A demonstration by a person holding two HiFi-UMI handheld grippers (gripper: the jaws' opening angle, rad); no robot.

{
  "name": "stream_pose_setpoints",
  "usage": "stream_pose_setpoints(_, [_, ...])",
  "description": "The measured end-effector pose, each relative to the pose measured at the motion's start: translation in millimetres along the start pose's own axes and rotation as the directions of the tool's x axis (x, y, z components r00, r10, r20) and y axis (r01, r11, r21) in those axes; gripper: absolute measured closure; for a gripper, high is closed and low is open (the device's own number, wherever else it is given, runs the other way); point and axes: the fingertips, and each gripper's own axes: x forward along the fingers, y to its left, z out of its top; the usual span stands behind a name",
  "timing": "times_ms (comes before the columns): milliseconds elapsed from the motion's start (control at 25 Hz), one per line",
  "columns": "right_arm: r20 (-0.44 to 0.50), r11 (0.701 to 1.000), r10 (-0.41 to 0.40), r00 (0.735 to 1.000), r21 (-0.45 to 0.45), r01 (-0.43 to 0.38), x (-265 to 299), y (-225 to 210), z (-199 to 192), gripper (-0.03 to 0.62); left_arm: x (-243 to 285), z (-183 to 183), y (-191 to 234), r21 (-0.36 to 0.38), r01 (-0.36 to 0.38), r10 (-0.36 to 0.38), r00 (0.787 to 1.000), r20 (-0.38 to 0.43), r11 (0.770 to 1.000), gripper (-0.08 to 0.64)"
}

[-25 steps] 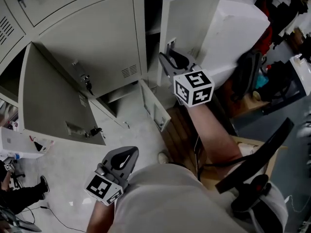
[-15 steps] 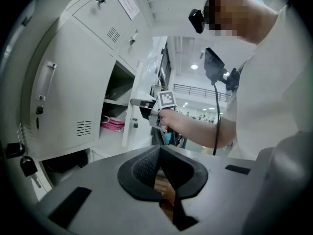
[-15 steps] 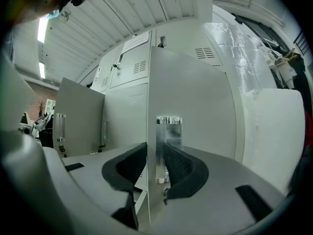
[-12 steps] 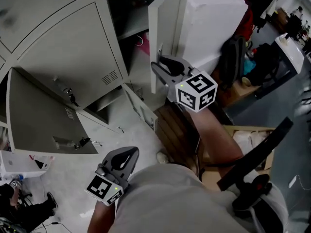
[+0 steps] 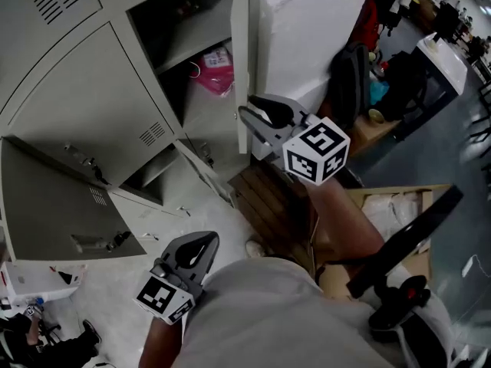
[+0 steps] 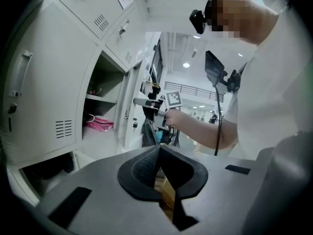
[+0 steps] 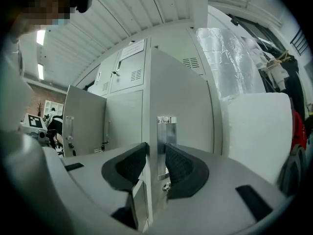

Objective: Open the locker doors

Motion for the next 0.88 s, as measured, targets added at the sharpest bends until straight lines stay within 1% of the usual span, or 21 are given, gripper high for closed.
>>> stream_pose_setpoints(440, [-0.028, 0.998, -0.060, 0.998, -0.003, 0.060, -53, -35, -4, 0.518, 44, 7, -13, 0.014, 0.094, -0.093, 0.996, -0.014, 0.996, 0.549])
stream_pose_setpoints(600, [-0.018, 0.996, -0.090, 0.996, -0.005, 0.090, -70, -52, -4, 0.526, 58, 10, -17, 0.013, 0.112, -0.112, 0.994, -0.017, 0.994, 0.549])
stream_pose_setpoints(680, [-0.007, 0.995, -0.100, 0.995, 0.009, 0.100, -79, -63, -5, 0.528, 66, 11, -19, 0.013, 0.120, -0.120, 0.993, -0.015, 0.993, 0.549])
stream_pose_setpoints(760, [0.001, 0.994, -0.102, 0.995, 0.027, 0.102, -86, -74, -5, 0.529, 73, 13, -21, 0.020, 0.128, -0.128, 0.992, -0.014, 0.992, 0.549])
stream_pose_setpoints(880, [0.002, 0.992, -0.120, 0.993, 0.030, 0.120, -97, -91, -6, 0.529, 84, 17, -24, 0.035, 0.140, -0.140, 0.990, -0.017, 0.990, 0.549])
